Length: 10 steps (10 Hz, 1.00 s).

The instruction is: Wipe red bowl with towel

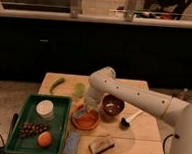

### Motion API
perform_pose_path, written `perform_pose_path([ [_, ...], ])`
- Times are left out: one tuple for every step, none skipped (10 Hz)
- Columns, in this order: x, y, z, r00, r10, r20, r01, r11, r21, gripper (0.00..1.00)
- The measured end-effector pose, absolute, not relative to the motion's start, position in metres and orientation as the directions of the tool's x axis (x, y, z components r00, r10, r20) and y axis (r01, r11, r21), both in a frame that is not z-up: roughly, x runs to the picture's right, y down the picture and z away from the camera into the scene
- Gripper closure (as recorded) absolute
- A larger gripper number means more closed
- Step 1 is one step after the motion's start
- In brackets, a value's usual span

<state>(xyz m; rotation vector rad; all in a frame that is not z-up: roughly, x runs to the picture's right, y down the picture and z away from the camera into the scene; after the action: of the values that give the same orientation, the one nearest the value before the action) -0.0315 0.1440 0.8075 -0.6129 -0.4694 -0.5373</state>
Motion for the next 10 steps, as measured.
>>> perform_pose_path([
  [-0.041, 0.136, 0.814, 0.756, -0.344, 0.557, 0.608, 0.684, -0.403, 1.0],
  [-0.049, 0.133, 0.817, 0.747, -0.354, 0.563, 0.62, 0.676, -0.398, 1.0],
  [-0.057, 0.133, 0.819, 0.735, -0.364, 0.573, 0.635, 0.665, -0.393, 1.0],
  [-0.07, 0.136, 0.82, 0.71, -0.379, 0.594, 0.663, 0.645, -0.38, 1.0],
  [-0.081, 0.143, 0.818, 0.681, -0.392, 0.618, 0.692, 0.621, -0.369, 1.0],
  [-0.085, 0.152, 0.815, 0.661, -0.398, 0.636, 0.711, 0.602, -0.363, 1.0],
  [-0.088, 0.164, 0.811, 0.638, -0.403, 0.656, 0.733, 0.58, -0.355, 1.0],
  [-0.089, 0.175, 0.806, 0.619, -0.407, 0.672, 0.749, 0.561, -0.351, 1.0],
  [-0.088, 0.188, 0.799, 0.601, -0.406, 0.688, 0.764, 0.543, -0.347, 1.0],
  [-0.083, 0.196, 0.794, 0.595, -0.403, 0.695, 0.769, 0.538, -0.346, 1.0],
])
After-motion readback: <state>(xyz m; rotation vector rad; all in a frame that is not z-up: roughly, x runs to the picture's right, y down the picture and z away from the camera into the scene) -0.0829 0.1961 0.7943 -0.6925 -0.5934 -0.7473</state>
